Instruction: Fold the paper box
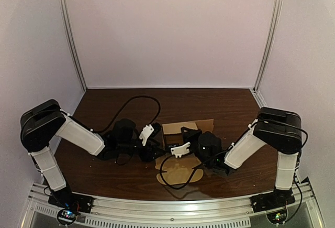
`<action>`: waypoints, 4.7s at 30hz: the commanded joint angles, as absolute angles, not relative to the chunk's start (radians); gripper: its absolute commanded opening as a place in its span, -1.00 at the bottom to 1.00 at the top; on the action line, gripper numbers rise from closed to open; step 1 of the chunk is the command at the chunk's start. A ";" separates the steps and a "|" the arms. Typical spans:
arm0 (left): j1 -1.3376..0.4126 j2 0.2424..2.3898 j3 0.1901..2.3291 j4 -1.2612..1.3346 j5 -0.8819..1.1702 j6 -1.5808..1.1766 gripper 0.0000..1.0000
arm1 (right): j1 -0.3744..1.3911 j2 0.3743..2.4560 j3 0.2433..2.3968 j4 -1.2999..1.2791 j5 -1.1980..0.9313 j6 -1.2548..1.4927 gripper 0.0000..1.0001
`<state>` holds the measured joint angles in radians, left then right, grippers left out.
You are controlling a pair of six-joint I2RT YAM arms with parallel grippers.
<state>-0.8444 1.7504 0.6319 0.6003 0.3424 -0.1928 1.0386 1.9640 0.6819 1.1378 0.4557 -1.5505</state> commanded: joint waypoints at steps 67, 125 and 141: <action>-0.920 1.881 0.805 0.697 0.154 -0.077 0.24 | 1.040 1.731 1.157 -0.361 0.283 -0.828 -0.15; -0.993 2.160 1.013 0.905 0.068 -0.230 0.55 | 0.730 1.696 1.340 -0.612 0.092 -0.845 0.04; -0.993 2.131 1.021 0.840 0.049 -0.306 0.58 | 0.589 1.770 1.423 -0.655 0.005 -0.858 0.04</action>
<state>-0.9924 2.1509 0.9974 0.8745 0.0597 -0.2520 0.6273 1.7378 1.3766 -0.6147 0.0544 -0.8879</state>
